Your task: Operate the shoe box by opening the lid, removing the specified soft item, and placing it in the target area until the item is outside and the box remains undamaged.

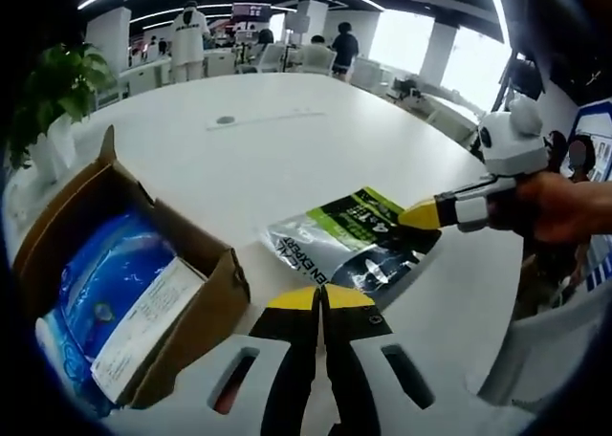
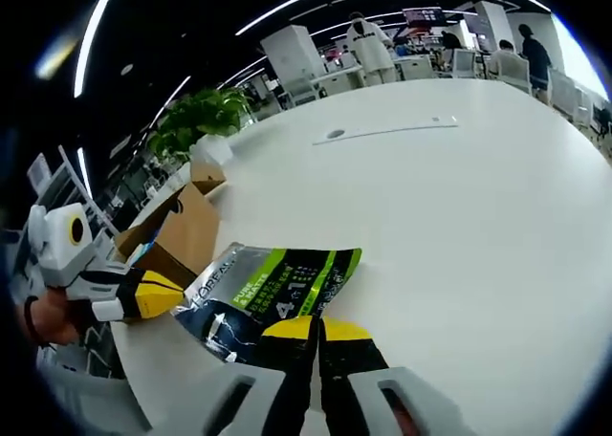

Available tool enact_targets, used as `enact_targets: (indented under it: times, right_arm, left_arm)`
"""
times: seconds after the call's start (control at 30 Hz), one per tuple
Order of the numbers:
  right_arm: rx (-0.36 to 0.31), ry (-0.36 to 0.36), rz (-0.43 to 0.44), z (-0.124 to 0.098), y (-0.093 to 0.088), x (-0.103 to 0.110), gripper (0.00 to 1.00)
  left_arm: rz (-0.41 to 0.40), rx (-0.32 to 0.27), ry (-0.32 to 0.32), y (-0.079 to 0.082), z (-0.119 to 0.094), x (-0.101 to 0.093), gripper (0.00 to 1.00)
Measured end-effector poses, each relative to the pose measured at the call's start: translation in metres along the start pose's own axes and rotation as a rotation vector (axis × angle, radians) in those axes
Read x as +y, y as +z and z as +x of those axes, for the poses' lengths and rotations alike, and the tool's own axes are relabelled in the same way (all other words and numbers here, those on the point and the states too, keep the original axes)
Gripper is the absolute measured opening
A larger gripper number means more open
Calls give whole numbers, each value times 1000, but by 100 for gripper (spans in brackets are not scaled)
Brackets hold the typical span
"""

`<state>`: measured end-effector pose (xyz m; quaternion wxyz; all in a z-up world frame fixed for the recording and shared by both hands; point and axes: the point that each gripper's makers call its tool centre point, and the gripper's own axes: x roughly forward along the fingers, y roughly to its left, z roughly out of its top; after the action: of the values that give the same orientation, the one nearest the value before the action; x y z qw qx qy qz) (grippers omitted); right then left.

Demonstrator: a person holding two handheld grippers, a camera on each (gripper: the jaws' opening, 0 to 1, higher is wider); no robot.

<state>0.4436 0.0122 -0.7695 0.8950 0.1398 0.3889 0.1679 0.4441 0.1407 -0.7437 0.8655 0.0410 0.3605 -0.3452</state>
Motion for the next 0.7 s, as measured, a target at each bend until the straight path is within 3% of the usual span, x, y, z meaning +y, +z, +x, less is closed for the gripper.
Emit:
enact_targets:
  times: [0.7]
  right_arm:
    - [30,1,1,9,-11,-5,0]
  left_arm:
    - [-7,43,17,-17,12,5,0]
